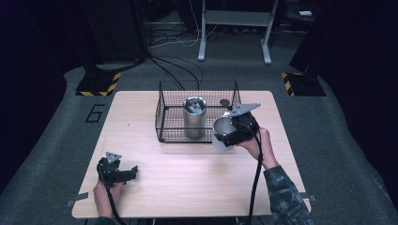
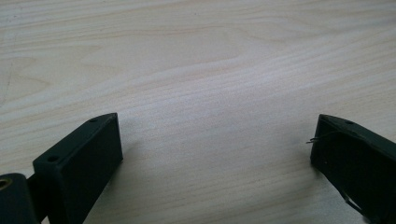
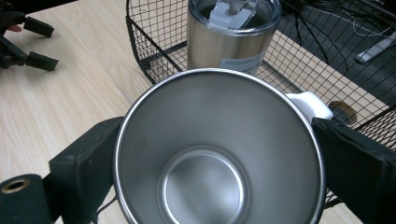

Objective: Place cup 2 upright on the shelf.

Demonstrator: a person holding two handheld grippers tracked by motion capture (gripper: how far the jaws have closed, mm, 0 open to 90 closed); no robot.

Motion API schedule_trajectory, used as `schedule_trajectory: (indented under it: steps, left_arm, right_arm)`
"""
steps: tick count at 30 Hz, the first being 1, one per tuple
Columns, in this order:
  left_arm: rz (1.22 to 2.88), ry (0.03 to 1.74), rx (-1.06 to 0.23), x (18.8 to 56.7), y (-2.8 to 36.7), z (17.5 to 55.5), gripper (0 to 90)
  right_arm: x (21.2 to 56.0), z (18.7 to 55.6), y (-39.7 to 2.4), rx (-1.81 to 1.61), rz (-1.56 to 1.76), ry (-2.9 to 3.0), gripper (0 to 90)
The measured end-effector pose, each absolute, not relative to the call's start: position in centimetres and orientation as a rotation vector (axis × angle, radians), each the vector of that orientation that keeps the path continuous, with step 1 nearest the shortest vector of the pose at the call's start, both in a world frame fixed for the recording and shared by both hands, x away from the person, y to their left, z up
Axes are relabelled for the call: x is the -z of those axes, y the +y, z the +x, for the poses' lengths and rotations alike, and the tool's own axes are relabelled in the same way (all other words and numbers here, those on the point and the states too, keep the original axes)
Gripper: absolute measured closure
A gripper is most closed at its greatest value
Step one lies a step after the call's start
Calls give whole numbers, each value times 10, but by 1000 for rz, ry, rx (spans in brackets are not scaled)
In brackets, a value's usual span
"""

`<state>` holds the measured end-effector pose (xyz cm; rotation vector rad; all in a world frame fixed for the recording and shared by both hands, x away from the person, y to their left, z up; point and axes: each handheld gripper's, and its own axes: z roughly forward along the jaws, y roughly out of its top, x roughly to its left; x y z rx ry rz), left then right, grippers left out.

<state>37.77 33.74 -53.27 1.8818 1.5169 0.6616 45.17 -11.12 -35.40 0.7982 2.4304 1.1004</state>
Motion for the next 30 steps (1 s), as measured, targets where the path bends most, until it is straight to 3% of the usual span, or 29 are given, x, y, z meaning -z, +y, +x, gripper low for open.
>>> schedule_trajectory:
  steps: [30]
  left_arm:
    - [1881,1518,-660,533,337,378,22]
  right_arm:
    - [331,498,-104,-1055,835,2360,59]
